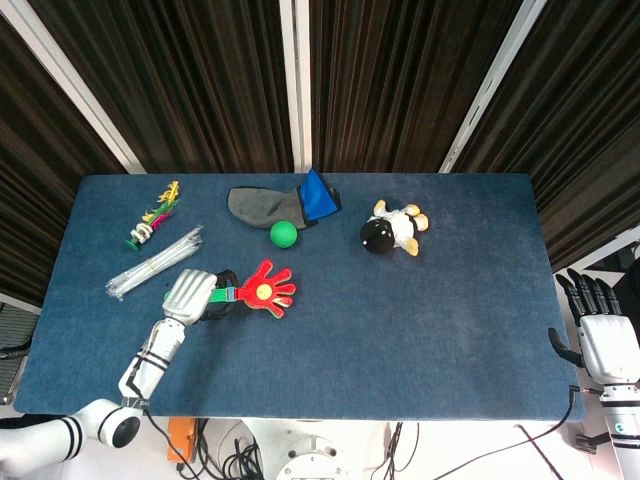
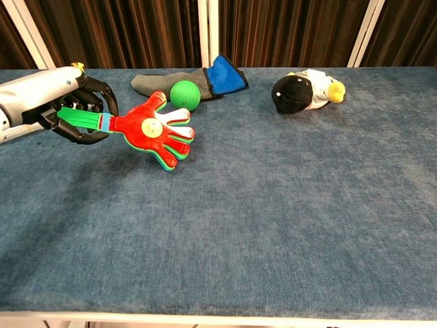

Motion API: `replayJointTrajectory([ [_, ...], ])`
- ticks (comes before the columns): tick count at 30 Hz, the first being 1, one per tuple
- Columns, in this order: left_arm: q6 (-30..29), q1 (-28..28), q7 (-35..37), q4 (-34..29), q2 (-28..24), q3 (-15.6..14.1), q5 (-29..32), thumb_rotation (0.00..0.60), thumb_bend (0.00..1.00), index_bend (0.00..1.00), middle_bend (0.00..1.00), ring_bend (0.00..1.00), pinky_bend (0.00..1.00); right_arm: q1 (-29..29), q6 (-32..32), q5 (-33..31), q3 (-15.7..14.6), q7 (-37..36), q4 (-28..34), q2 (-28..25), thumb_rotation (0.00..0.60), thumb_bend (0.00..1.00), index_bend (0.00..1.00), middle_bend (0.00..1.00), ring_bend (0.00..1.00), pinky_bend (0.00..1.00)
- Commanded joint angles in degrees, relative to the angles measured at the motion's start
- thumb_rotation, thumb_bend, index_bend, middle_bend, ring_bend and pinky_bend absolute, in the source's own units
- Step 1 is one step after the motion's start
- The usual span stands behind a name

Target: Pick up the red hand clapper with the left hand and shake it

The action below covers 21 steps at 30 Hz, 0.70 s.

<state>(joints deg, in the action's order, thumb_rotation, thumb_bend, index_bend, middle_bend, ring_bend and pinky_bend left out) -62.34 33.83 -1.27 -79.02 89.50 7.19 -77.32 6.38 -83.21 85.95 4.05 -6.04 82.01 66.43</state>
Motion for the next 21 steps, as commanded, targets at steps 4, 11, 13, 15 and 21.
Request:
replayJointTrajectory([
  [4,0.3,0.0,0.0,-0.4,-0.3,0.1,0.2,0.600,0.38,0.51,0.78,0.89,1.00,0.0,0.1,0.0,0.0,0.0,0.1,0.0,0.600,0.30,0.00,0.00,0.00,0.00],
  [11,0.5,0.1,0.2,-0.4,-0.4,0.0,0.0,0.600,0.38,0.50,0.82,0.97,1.00,0.0,0.0,0.0,0.0,-0.1,0.0,0.0,0.600,0.30,0.00,0.00,0.00,0.00],
  [13,0.4,0.1,0.2,-0.2,-0.3,0.0,-0.2,0.600,0.38,0.50,0.87,0.99,1.00,0.0,0.0,0.0,0.0,-0.1,0.0,0.0,0.600,0.30,0.00,0.00,0.00,0.00],
  [15,0.2,0.1,0.2,0.1,-0.1,-0.1,-0.6,0.600,0.38,0.50,0.92,1.00,1.00,0.0,0.1,0.0,0.0,0.0,0.0,0.0,0.600,0.30,0.00,0.00,0.00,0.00],
  [21,0.1,0.5,1.0,1.3,-0.3,-0.9,-2.6,0.600,0.34,0.38,0.98,1.00,1.00,0.0,0.2,-0.1,0.0,0.2,0.1,-0.1,0.600,0.30,0.00,0.00,0.00,0.00],
])
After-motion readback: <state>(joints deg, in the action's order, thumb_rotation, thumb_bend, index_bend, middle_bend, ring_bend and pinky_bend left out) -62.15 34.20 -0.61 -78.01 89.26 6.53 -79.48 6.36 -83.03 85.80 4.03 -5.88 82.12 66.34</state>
